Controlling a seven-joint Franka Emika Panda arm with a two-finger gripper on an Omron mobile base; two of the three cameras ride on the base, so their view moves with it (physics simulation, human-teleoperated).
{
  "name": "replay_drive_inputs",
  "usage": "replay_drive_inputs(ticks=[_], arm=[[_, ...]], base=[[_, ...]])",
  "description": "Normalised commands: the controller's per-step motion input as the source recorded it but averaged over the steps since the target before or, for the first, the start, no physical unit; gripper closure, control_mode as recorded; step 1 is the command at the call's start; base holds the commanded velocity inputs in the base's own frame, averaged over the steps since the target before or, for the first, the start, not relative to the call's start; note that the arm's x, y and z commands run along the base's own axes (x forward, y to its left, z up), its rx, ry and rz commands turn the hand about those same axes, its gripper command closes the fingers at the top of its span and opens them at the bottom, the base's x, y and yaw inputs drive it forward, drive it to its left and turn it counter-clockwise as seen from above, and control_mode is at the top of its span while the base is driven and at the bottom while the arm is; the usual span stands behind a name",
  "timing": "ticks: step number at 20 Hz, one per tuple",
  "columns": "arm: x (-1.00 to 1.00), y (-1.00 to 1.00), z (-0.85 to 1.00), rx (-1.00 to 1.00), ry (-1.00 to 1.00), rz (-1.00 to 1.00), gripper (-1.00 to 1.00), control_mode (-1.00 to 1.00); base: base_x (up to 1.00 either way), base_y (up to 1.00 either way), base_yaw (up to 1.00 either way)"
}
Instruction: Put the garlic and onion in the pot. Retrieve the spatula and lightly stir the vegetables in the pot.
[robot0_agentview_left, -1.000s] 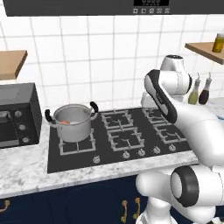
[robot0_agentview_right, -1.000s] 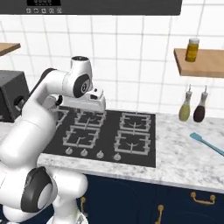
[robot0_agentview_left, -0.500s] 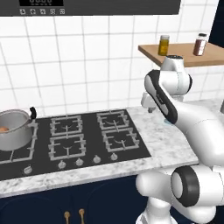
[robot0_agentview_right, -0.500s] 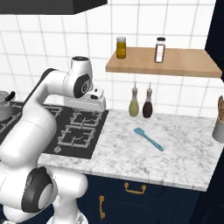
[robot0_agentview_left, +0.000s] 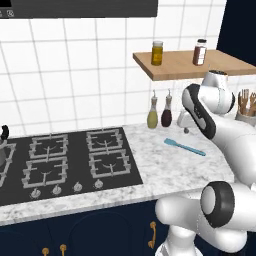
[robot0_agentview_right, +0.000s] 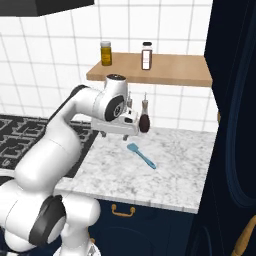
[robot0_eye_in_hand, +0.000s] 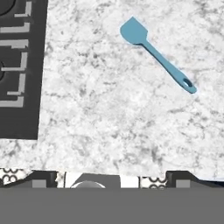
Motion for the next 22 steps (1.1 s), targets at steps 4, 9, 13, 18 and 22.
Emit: replay_drive_inputs(ticks=[4,9,13,18,22], arm=[[0.21,-0.93,-0.43,0.0,0.0,0.22,-1.0,-1.0],[0.24,-0.8,-0.42,0.0,0.0,0.2,-1.0,-1.0],[0.0,-0.26,-0.64,-0.04,0.0,0.16,-1.0,-1.0],[0.04,0.0,-0.54,-0.09,0.0,0.08,-1.0,-1.0],[0.28,0.0,-0.49,-0.09,0.0,0.05,-1.0,-1.0]], base=[[0.0,0.0,0.0],[0.0,0.0,0.0],[0.0,0.0,0.0],[0.0,0.0,0.0],[0.0,0.0,0.0]])
